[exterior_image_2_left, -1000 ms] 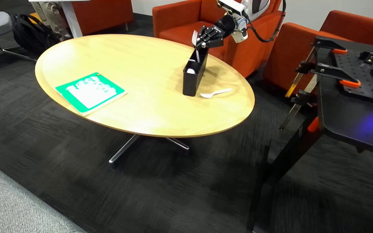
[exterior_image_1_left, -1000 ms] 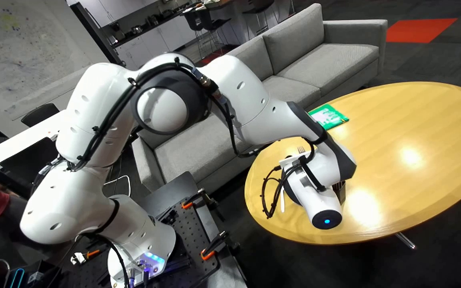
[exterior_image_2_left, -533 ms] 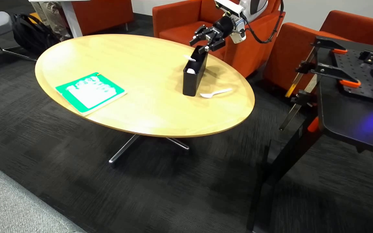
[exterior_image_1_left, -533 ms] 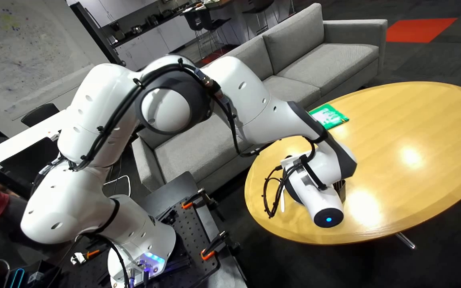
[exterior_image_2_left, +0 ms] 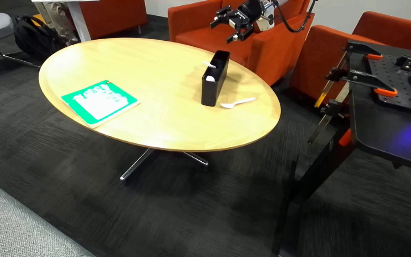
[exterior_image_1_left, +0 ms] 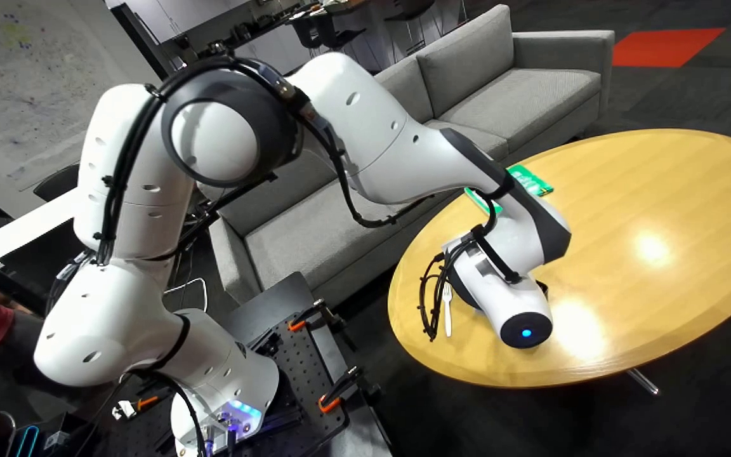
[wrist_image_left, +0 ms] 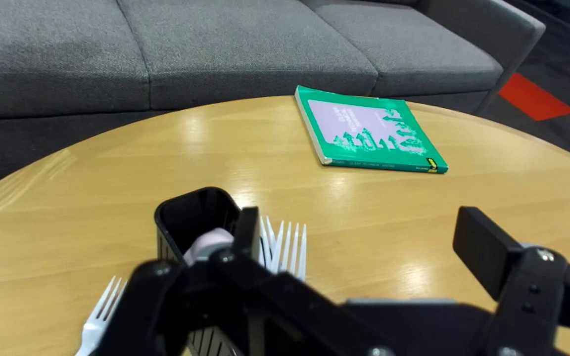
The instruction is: Pick one fork and put it in the black box
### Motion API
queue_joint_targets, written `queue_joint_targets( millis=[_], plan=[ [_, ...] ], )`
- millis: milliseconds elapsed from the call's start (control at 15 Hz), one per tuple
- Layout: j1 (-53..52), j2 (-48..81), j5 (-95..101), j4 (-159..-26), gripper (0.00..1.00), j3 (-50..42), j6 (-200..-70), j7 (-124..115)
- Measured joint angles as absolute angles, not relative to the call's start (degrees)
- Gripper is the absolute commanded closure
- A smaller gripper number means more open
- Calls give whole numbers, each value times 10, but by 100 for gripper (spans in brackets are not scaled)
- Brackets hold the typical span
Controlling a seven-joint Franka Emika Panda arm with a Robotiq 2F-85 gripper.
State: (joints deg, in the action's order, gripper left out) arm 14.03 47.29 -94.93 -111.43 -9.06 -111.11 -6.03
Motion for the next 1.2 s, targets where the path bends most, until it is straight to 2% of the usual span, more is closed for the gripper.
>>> queue_joint_targets(
  millis=[267,800,1200],
  plan=[
    [114,379,-891,-1180,0,-116,-1130,-61],
    [39,202,-765,-1291,0,-122,-1295,-122],
    [44,204,-762,-1293,0,-116,-1298,-125]
  ],
)
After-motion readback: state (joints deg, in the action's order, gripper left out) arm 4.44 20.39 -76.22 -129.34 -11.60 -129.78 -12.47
